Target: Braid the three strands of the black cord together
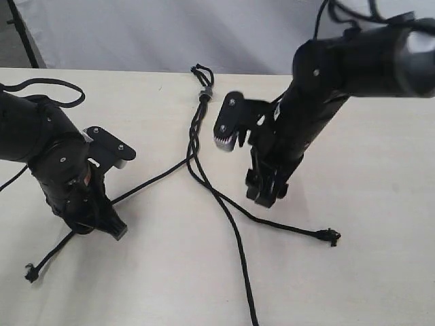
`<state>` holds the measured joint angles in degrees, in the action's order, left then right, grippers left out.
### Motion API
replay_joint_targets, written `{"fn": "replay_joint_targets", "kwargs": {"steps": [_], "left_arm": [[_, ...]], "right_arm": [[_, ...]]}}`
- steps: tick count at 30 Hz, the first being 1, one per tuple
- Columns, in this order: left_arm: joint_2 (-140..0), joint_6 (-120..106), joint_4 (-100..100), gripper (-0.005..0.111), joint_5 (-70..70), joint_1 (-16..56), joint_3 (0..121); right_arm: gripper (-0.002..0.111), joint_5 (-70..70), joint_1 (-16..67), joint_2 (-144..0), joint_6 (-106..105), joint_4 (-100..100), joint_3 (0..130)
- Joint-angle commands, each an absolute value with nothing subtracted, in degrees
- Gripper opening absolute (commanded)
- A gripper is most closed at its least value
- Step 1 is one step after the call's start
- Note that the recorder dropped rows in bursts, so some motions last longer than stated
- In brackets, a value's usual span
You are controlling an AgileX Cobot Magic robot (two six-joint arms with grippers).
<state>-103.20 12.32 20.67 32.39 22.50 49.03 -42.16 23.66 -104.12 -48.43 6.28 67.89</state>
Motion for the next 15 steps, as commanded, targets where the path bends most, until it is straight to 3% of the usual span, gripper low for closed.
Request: {"fn": "replay_joint_targets", "kwargs": {"steps": [1, 7, 15], "left_arm": [[-97.5, 13.87, 13.15, 0.038, 26.97, 22.88, 48.49], [-92.05, 11.94, 1.81, 0.038, 19.98, 32.09, 49.94], [-108.24, 16.85, 0.79, 0.038, 33.77, 45.83, 67.5]], "right_arm": [[0.07, -41.91, 16.31, -96.54, -43.64, 6.16, 67.88], [0.07, -37.19, 4.17, -94.88, -41.39, 8.03, 64.82], [0.07, -38.04, 2.23, -94.4, -47.58, 16.41, 64.56]]}}
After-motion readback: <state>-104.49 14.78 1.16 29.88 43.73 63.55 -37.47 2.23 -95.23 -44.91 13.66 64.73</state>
